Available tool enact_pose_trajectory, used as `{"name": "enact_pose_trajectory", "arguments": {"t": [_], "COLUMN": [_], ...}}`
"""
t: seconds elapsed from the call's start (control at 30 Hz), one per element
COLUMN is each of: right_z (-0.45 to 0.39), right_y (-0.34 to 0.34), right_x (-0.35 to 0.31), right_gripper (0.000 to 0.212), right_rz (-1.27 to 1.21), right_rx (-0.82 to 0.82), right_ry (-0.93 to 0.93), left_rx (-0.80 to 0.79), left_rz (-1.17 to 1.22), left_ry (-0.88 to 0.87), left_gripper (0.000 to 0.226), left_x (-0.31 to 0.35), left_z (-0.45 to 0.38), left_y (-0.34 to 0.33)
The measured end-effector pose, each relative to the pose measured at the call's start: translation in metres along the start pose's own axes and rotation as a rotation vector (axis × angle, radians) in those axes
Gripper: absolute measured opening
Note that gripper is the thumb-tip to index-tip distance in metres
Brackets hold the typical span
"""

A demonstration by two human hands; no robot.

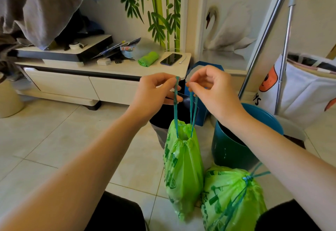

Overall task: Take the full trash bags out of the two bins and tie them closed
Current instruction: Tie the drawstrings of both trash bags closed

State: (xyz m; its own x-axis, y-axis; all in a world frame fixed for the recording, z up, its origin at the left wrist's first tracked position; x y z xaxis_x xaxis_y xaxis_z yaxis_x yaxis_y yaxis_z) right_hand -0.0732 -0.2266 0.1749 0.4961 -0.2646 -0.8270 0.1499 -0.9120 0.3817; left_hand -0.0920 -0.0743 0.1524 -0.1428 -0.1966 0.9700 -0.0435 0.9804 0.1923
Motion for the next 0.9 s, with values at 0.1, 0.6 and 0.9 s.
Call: {"name": "enact_pose_trajectory", "arguments": {"t": [0.1,0.6,0.9], "right_z": [0.0,0.004,0.005], "right_y": [-0.002,-0.001,-0.006], "right_x": [0.009,0.02,0.006], "right_gripper": [0.018,0.017,0.017], "right_rz": [-0.015,-0.21,-0.186], "right_rx": [-0.012,-0.021,-0.05], "right_ry": [-0.071,-0.224,-0.138], "left_rx": [-0.036,-0.263,-0.579], "left_rz": [-0.012,-0.308,-0.56], "left_ry": [0.025,0.047,0.153], "left_gripper": [0.021,0.045,0.05], "left_x": [-0.003,-0.046,-0.141], "left_z": [0.001,-0.01,0.007], "left_y": [-0.003,-0.022,-0.107]}}
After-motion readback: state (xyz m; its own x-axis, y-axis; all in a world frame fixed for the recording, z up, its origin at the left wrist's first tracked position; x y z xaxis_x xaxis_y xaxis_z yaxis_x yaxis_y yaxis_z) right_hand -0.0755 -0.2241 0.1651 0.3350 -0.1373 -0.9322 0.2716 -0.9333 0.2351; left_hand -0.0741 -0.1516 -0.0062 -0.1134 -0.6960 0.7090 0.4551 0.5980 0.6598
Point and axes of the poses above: each hand's wrist, its own z-axis away from the middle knuckle, its own y-axis out of the back of the hand, x = y × z, the point moved 10 cm from there along -z, towards the middle knuckle, and after that the axes turned 8 degrees about -x, right-handed, at the moved point
